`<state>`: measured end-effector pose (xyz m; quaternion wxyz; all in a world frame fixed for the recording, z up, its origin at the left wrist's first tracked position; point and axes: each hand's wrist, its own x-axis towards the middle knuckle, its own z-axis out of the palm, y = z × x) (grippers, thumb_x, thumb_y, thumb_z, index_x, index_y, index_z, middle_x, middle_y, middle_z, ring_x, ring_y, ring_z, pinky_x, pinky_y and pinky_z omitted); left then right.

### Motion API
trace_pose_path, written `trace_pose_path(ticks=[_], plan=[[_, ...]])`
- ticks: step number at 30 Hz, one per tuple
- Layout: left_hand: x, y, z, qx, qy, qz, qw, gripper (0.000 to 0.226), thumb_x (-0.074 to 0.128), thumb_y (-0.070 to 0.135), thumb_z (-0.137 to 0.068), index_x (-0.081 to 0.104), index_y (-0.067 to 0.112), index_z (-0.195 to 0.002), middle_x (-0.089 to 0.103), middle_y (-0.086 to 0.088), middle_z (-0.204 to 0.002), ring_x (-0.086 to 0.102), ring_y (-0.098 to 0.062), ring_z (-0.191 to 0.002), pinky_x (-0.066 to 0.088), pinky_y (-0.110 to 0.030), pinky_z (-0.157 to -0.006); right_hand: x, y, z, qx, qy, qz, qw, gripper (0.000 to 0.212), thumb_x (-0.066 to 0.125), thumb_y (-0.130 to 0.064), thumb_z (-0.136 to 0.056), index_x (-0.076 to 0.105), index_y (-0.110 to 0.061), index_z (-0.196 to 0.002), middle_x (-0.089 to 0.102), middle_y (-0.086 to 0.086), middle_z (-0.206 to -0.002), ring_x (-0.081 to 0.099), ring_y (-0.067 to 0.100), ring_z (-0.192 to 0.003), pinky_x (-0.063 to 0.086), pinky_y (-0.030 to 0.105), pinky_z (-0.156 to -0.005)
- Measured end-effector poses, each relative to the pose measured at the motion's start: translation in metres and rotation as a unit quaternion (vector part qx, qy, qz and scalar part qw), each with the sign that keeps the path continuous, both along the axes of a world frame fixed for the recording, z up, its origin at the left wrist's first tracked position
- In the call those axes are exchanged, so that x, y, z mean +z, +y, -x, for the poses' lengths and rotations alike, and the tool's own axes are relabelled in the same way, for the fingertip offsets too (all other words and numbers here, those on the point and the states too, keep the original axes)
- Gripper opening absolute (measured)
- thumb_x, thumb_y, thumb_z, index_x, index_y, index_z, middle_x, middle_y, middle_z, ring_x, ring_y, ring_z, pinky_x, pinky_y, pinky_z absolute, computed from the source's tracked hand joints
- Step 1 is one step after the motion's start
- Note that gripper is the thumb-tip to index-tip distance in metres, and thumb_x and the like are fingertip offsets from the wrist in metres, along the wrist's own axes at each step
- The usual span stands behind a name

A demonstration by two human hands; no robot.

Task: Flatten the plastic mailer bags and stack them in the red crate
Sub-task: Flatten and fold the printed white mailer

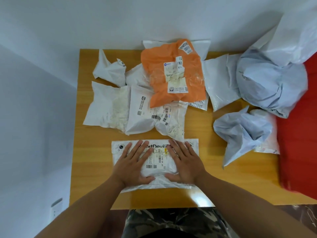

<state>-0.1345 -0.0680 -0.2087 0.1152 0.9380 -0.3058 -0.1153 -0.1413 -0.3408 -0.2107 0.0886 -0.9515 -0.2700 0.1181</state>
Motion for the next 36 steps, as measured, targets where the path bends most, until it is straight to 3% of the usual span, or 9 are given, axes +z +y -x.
trace_pose_path(ticks=[6, 11, 15, 21, 26, 32, 36], plan=[[0.001, -0.001, 0.001, -0.002, -0.001, 0.000, 1.000, 0.105, 0.050, 0.084, -0.074, 0.038, 0.013, -0.150, 0.027, -0.013, -0.160, 0.021, -0.029, -0.150, 0.025, -0.059, -0.115, 0.005, 0.004, 0.002, 0.019, -0.001, 0.010, 1.000, 0.103, 0.038, -0.079, -0.087, 0.028, -0.001, -0.154, 0.017, 0.019, -0.163, 0.013, 0.033, -0.152, 0.020, 0.051, -0.119], [0.004, -0.004, 0.000, 0.012, -0.007, 0.018, 1.000, 0.102, 0.049, 0.084, -0.075, 0.041, 0.015, -0.149, 0.028, -0.011, -0.160, 0.023, -0.028, -0.149, 0.026, -0.058, -0.115, 0.002, 0.036, 0.000, 0.057, -0.026, -0.020, 0.998, 0.098, 0.036, -0.080, -0.088, 0.036, -0.005, -0.152, 0.026, 0.012, -0.162, 0.019, 0.032, -0.151, 0.025, 0.051, -0.119], [0.002, -0.004, 0.000, 0.016, -0.021, 0.024, 0.999, 0.101, 0.051, 0.084, -0.075, 0.045, 0.014, -0.147, 0.030, -0.010, -0.159, 0.025, -0.027, -0.149, 0.026, -0.057, -0.116, -0.008, 0.039, 0.000, 0.056, -0.047, -0.034, 0.997, 0.098, 0.040, -0.079, -0.087, 0.037, -0.005, -0.151, 0.026, 0.011, -0.162, 0.019, 0.031, -0.151, 0.023, 0.052, -0.119], [0.003, -0.004, 0.002, 0.021, -0.024, 0.009, 0.999, 0.100, 0.050, 0.083, -0.076, 0.042, 0.015, -0.149, 0.030, -0.010, -0.159, 0.023, -0.029, -0.149, 0.025, -0.060, -0.115, -0.010, 0.039, -0.001, 0.057, -0.027, -0.031, 0.998, 0.095, 0.029, -0.077, -0.090, 0.033, -0.006, -0.153, 0.021, 0.011, -0.163, 0.013, 0.030, -0.153, 0.020, 0.052, -0.120], [0.007, 0.000, 0.021, 0.111, -0.052, -0.008, 0.992, 0.101, 0.051, 0.088, -0.072, 0.046, 0.019, -0.146, 0.033, -0.013, -0.157, 0.026, -0.039, -0.146, 0.022, -0.066, -0.114, -0.009, 0.038, 0.000, 0.053, -0.032, -0.032, 0.998, 0.093, 0.033, -0.075, -0.091, 0.033, -0.007, -0.153, 0.022, 0.011, -0.163, 0.012, 0.030, -0.153, 0.020, 0.052, -0.120], [0.000, -0.001, 0.019, 0.115, -0.083, 0.008, 0.990, 0.097, 0.055, 0.085, -0.071, 0.051, 0.020, -0.143, 0.037, -0.013, -0.155, 0.030, -0.038, -0.145, 0.024, -0.067, -0.111, -0.005, 0.050, 0.001, 0.043, -0.076, -0.041, 0.995, 0.088, 0.038, -0.069, -0.093, 0.042, 0.000, -0.148, 0.031, 0.018, -0.159, 0.023, 0.031, -0.150, 0.025, 0.051, -0.120], [-0.008, 0.004, 0.021, 0.113, -0.078, 0.012, 0.991, 0.094, 0.057, 0.078, -0.074, 0.045, 0.018, -0.146, 0.035, -0.012, -0.157, 0.026, -0.038, -0.147, 0.024, -0.067, -0.111, -0.008, 0.073, 0.004, 0.067, -0.077, -0.047, 0.994, 0.080, 0.042, -0.058, -0.096, 0.037, 0.001, -0.150, 0.029, 0.018, -0.159, 0.020, 0.028, -0.151, 0.031, 0.049, -0.117]])
